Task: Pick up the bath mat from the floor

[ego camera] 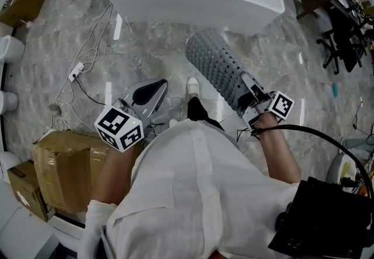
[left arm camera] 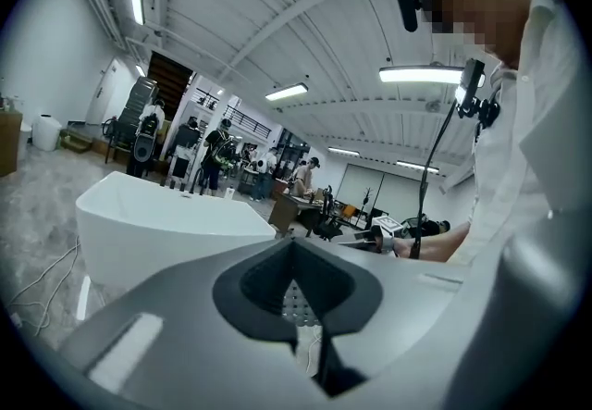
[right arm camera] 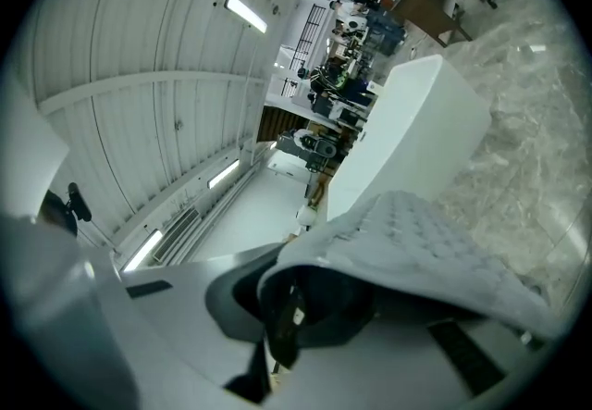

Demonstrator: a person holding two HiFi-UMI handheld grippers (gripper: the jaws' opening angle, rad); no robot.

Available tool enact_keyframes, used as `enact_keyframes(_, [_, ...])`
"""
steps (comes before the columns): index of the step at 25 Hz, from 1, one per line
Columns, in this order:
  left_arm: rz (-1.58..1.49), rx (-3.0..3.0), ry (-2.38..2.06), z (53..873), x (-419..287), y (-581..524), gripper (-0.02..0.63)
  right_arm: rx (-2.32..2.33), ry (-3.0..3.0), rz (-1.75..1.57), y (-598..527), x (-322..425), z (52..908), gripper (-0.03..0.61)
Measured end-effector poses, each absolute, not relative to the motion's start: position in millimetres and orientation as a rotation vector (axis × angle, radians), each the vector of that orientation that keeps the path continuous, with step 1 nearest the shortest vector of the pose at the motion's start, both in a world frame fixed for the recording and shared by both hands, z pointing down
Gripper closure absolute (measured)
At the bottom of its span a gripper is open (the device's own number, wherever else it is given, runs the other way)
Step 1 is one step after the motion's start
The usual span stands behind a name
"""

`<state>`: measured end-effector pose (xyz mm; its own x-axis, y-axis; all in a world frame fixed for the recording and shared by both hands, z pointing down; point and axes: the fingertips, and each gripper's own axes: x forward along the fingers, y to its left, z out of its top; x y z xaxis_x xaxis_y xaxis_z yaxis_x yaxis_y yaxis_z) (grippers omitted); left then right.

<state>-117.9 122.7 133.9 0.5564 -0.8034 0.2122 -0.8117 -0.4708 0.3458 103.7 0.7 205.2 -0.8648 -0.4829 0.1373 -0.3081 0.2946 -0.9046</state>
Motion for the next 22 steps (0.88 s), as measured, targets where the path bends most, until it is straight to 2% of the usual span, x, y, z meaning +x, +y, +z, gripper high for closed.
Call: enact_keyframes(22, [-0.010, 2.310, -1.392, 139, -120, 157, 0.607, -0.701, 2.422, -1.626, 24, 107, 205, 0.565])
